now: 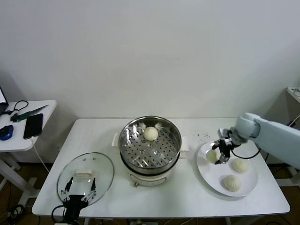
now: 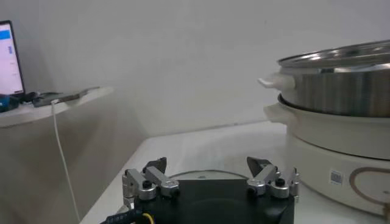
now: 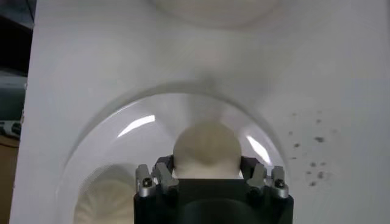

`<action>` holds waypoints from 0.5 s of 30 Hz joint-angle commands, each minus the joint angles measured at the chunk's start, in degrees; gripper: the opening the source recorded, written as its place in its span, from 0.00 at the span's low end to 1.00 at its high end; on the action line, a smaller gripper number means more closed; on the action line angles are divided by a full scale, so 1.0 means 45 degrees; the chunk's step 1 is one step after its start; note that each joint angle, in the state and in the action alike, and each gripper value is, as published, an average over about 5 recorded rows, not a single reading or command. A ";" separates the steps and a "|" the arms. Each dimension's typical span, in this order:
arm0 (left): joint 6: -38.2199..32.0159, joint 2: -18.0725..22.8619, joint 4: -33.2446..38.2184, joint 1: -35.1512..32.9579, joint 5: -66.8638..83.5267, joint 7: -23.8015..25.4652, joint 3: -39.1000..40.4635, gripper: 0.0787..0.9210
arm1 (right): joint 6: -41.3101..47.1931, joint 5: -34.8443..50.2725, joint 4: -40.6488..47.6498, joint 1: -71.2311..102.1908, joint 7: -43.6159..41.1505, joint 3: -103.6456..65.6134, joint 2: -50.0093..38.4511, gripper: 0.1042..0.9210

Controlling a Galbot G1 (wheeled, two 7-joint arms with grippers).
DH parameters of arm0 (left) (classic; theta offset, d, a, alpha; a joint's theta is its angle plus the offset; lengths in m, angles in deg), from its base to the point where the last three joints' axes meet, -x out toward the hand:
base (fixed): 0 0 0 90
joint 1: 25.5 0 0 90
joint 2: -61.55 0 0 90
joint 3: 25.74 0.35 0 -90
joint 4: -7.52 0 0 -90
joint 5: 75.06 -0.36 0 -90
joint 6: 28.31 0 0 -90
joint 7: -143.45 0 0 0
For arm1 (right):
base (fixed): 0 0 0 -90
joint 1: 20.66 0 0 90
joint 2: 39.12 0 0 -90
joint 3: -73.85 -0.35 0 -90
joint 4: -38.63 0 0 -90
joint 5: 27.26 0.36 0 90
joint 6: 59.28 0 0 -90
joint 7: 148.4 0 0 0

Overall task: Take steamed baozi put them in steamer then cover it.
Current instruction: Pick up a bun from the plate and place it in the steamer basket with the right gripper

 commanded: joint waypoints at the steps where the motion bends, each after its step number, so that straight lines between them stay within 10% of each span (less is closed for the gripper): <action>1: 0.0075 -0.0062 0.0203 -0.0149 -0.0026 0.0085 0.0076 0.88 | -0.0059 0.2704 -0.0178 -0.5351 -0.0039 0.3680 0.0877 0.72; 15: 0.0202 -0.0075 0.0614 -0.0352 -0.0153 0.0357 0.0246 0.88 | 0.0980 0.6311 -0.0399 -0.7474 0.0884 0.4699 0.5973 0.72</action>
